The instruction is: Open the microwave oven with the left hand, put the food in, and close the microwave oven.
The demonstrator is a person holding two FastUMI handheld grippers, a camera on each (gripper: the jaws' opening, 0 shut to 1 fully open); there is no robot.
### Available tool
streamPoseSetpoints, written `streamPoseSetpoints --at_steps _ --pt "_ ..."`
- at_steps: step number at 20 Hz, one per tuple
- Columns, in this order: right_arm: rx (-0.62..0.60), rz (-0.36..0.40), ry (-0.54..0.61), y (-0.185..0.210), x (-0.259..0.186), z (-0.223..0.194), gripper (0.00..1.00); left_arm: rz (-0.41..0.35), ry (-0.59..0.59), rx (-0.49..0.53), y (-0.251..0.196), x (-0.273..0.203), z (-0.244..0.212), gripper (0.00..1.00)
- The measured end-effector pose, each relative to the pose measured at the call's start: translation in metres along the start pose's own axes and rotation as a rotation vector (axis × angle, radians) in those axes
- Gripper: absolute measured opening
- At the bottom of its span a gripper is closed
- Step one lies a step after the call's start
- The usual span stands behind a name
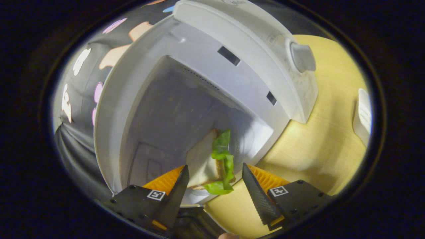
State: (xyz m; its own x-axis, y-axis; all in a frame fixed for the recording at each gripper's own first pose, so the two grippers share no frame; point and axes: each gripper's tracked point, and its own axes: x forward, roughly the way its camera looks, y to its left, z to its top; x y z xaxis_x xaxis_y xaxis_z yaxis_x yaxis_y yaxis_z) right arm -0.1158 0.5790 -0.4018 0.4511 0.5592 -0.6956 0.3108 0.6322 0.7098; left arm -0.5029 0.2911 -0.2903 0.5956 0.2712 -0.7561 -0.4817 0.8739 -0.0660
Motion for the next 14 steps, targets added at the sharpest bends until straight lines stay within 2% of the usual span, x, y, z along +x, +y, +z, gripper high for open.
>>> streamPoseSetpoints --at_steps 5,12,13,14 --pt "-0.196 0.048 0.013 -0.008 -0.028 0.014 0.97 0.03 -0.008 0.006 -0.011 0.0 0.004 0.82" --pt "-0.545 0.23 0.052 -0.012 -0.112 0.044 0.97 0.086 -0.029 0.013 -0.042 0.004 0.016 0.82" --pt "-0.597 0.246 0.034 -0.013 -0.127 0.055 0.82 0.095 -0.037 0.019 -0.046 0.007 0.02 0.82" --pt "-0.639 0.273 0.03 -0.011 -0.14 0.063 0.6 0.105 -0.038 0.026 -0.049 0.01 0.023 0.82"
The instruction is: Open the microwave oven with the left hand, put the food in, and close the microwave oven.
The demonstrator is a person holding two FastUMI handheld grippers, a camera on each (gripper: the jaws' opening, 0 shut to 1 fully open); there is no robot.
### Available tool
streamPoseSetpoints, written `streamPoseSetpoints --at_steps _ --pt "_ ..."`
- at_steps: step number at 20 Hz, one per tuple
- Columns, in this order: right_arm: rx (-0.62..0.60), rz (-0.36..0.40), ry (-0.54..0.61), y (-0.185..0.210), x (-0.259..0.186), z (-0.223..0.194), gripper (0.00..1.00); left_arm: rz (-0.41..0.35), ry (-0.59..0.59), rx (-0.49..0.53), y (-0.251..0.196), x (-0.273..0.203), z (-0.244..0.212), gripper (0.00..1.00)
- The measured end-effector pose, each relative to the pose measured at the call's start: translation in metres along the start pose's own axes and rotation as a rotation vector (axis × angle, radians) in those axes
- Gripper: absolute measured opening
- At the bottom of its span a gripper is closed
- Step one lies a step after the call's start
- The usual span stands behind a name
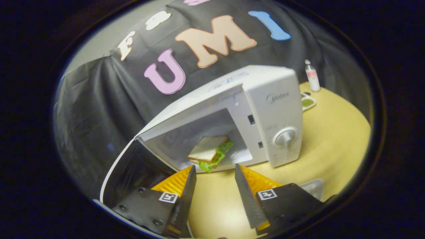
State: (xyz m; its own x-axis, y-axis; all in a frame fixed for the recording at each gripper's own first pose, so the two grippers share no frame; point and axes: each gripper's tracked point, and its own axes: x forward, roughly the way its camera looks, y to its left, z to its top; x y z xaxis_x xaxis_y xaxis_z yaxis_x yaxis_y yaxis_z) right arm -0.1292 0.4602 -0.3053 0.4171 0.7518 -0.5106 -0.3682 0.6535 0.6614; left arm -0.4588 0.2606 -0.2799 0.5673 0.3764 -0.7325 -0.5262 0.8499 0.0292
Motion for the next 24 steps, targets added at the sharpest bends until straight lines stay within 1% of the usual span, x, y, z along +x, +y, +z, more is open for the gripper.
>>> streamPoseSetpoints --at_steps 1,2,4,5,6,8,9,10,12,13,15,16,18,19,20,24 --pt "-0.041 0.017 -0.006 -0.002 -0.014 0.008 0.59 0.012 -0.007 0.004 -0.002 0.003 0.004 0.81" --pt "-0.077 0.027 -0.029 -0.003 -0.031 0.017 0.6 0.022 -0.016 0.002 -0.004 0.008 0.009 0.81" --pt "-0.136 0.043 -0.058 -0.01 -0.056 0.04 0.25 0.025 -0.024 -0.003 -0.012 0.017 0.018 0.8" --pt "-0.156 0.058 -0.061 -0.011 -0.065 0.047 0.26 0.027 -0.023 0.003 -0.015 0.022 0.022 0.72" --pt "-0.165 0.073 -0.062 -0.009 -0.075 0.053 0.39 0.036 -0.015 0.013 -0.016 0.026 0.025 0.63" --pt "-0.167 0.084 -0.084 -0.01 -0.089 0.073 0.39 0.085 -0.048 0.058 -0.013 0.035 0.038 0.21" --pt "-0.165 0.08 -0.097 -0.012 -0.095 0.082 0.39 0.084 -0.061 0.073 -0.019 0.035 0.044 0.01" --pt "-0.162 0.078 -0.108 -0.013 -0.101 0.09 0.39 0.05 -0.069 0.084 -0.03 0.039 0.051 0.0" --pt "-0.169 0.072 -0.14 -0.013 -0.112 0.106 0.38 0.009 -0.095 0.108 -0.05 0.045 0.064 0.0" --pt "-0.184 0.064 -0.163 -0.013 -0.118 0.114 0.38 0.006 -0.103 0.126 -0.054 0.05 0.069 0.0" --pt "-0.212 0.055 -0.2 -0.015 -0.128 0.13 0.38 -0.033 -0.11 0.137 -0.066 0.058 0.076 0.0" --pt "-0.224 0.062 -0.206 -0.011 -0.131 0.132 0.55 -0.054 -0.107 0.135 -0.074 0.062 0.078 0.01" --pt "-0.24 0.034 -0.24 -0.014 -0.14 0.145 0.88 -0.094 -0.112 0.148 -0.087 0.069 0.083 0.0" --pt "-0.237 0.018 -0.26 -0.017 -0.143 0.151 0.94 -0.111 -0.116 0.162 -0.093 0.072 0.086 0.0" --pt "-0.232 0.004 -0.274 -0.02 -0.149 0.156 0.91 -0.126 -0.119 0.175 -0.098 0.077 0.088 0.0" --pt "-0.237 -0.061 -0.339 -0.034 -0.175 0.18 0.9 -0.181 -0.126 0.183 -0.116 0.094 0.098 0.0"
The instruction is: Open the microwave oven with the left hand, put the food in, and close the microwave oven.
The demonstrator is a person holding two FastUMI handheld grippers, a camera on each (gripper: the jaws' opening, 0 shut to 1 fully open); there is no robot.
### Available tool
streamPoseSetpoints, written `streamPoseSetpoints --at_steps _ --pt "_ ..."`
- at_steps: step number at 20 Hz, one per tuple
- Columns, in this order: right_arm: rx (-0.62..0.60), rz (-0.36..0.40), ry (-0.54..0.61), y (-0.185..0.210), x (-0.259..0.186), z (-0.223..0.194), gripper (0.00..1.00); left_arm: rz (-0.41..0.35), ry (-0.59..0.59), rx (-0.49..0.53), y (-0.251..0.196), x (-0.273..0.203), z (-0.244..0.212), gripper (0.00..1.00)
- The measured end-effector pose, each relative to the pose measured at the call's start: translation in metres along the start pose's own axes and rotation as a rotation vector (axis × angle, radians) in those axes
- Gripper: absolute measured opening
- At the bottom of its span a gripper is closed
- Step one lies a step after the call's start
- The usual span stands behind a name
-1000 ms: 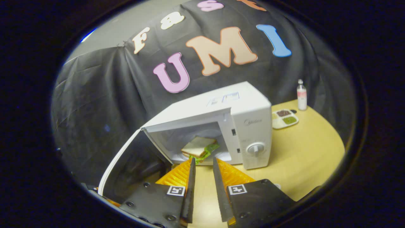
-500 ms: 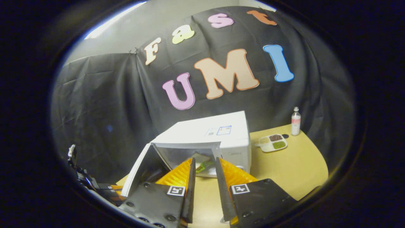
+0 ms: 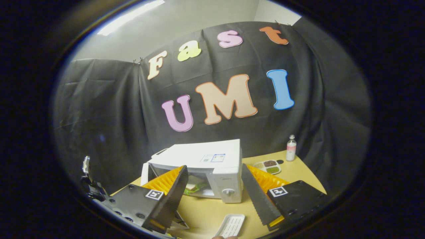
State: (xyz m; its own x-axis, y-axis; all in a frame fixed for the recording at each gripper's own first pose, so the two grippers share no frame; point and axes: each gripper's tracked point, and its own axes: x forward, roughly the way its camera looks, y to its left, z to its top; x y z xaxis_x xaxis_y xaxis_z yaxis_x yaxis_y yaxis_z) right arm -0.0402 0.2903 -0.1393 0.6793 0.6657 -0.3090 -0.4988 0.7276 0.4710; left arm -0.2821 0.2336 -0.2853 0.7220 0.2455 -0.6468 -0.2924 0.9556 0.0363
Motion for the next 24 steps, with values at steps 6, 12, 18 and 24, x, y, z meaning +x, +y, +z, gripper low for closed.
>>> streamPoseSetpoints --at_steps 6,12,18,24 --pt "-0.051 -0.13 -0.082 -0.045 -0.024 0.038 0.99 -0.046 -0.042 0.061 -0.011 0.037 0.027 0.0" --pt "-0.063 -0.25 -0.132 -0.079 -0.05 0.068 0.99 -0.102 -0.064 0.083 -0.023 0.067 0.046 0.0" --pt "-0.129 -0.297 -0.162 -0.09 -0.065 0.081 0.98 -0.107 -0.058 0.06 -0.017 0.096 0.059 0.0" --pt "-0.163 -0.318 -0.153 -0.095 -0.07 0.079 0.9 -0.102 -0.053 0.073 -0.019 0.119 0.07 0.0"
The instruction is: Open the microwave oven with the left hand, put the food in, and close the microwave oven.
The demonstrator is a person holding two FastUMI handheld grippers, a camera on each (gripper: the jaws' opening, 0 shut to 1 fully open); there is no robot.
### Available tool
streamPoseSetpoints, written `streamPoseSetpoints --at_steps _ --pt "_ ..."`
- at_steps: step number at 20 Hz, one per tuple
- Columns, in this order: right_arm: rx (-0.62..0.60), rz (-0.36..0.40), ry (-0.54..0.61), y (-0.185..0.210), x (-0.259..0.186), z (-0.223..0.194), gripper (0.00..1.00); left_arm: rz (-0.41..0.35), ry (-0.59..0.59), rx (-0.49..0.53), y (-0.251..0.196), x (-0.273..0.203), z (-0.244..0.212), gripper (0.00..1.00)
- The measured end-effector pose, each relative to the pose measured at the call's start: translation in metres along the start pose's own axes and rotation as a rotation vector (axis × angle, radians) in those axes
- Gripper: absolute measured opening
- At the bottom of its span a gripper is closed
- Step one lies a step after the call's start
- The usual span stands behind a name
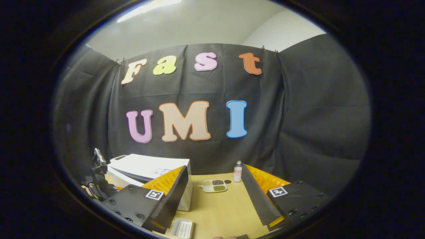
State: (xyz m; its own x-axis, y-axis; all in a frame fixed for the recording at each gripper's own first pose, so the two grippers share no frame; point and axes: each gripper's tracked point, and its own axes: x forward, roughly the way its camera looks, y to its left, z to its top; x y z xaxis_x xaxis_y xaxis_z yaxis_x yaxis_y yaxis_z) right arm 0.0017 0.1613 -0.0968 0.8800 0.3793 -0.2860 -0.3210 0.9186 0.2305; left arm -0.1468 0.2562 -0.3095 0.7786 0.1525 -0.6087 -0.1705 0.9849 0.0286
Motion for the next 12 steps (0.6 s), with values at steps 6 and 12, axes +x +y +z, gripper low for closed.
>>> streamPoseSetpoints --at_steps 6,12 --pt "-0.017 -0.01 0.004 -0.002 0.002 -0.003 0.9 0.002 0.009 0.003 0.0 0.02 0.009 0.0" --pt "-0.032 -0.005 0.006 -0.001 0.01 -0.001 0.91 0.013 0.009 0.008 -0.004 0.037 0.013 0.0"
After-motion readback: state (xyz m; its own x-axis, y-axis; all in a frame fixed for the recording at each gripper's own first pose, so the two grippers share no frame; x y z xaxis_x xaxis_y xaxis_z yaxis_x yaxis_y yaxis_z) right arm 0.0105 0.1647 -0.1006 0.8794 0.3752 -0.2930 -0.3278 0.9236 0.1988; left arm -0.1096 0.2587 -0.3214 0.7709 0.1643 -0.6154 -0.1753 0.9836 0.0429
